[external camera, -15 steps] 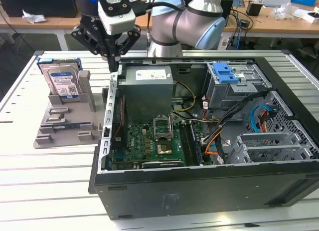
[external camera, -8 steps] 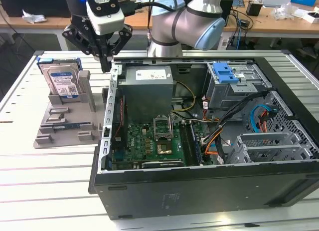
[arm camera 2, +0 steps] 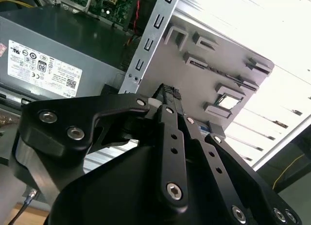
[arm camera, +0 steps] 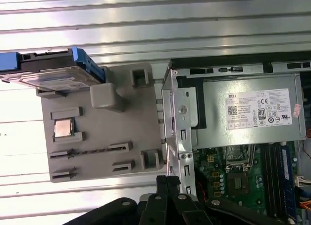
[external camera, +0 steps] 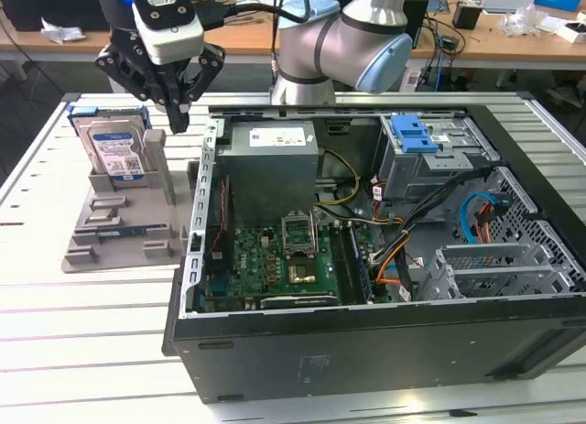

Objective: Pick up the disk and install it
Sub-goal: 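Reach for the disk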

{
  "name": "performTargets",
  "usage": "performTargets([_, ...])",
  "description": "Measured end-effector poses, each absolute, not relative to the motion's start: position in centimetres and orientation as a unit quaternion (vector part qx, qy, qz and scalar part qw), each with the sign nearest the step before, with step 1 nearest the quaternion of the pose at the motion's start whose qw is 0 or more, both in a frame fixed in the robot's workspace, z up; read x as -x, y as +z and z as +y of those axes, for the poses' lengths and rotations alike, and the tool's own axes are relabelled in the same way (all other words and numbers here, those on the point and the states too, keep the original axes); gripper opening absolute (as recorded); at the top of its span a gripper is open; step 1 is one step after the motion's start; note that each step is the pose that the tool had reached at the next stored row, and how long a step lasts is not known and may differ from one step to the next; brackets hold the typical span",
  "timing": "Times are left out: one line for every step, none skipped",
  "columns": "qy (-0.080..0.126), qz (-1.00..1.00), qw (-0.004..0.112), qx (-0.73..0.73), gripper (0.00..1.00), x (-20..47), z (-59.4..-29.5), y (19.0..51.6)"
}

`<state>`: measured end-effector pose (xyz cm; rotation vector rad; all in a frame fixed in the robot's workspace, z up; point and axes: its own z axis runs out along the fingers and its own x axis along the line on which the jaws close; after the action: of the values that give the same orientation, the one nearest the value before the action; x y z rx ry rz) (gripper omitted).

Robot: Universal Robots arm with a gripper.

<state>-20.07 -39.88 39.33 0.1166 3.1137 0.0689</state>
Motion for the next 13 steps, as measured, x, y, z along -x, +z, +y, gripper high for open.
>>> performTargets([0.022,0.999,0.012,-0.037,0.11,20.3,-39.9,39.3])
performTargets([0.022,0.999,0.013,-0.037,0.11,20.5,-39.9,39.3])
performTargets([0.022,0.999,0.012,-0.037,0.11,20.8,-39.9,39.3])
performTargets([0.022,0.999,0.012,-0.037,0.11,20.9,-39.9,39.3])
performTargets([0.022,0.999,0.012,-0.037,0.11,21.2,-39.9,39.3])
performTargets([0.022,0.999,0.013,-0.037,0.11,21.4,-39.9,39.3])
performTargets([0.022,0.999,0.013,-0.037,0.11,21.5,-39.9,39.3])
performTargets([0.022,0.999,0.012,-0.037,0.11,21.6,-39.9,39.3])
performTargets([0.022,0.999,0.012,-0.037,0.11,21.8,-39.9,39.3])
performTargets([0.022,0.999,0.012,-0.037,0.11,21.9,-39.9,39.3])
performTargets([0.022,0.999,0.013,-0.037,0.11,22.0,-39.9,39.3])
performTargets([0.022,0.999,0.012,-0.037,0.11,22.2,-39.9,39.3])
performTargets([0.022,0.999,0.012,-0.037,0.11,22.3,-39.9,39.3])
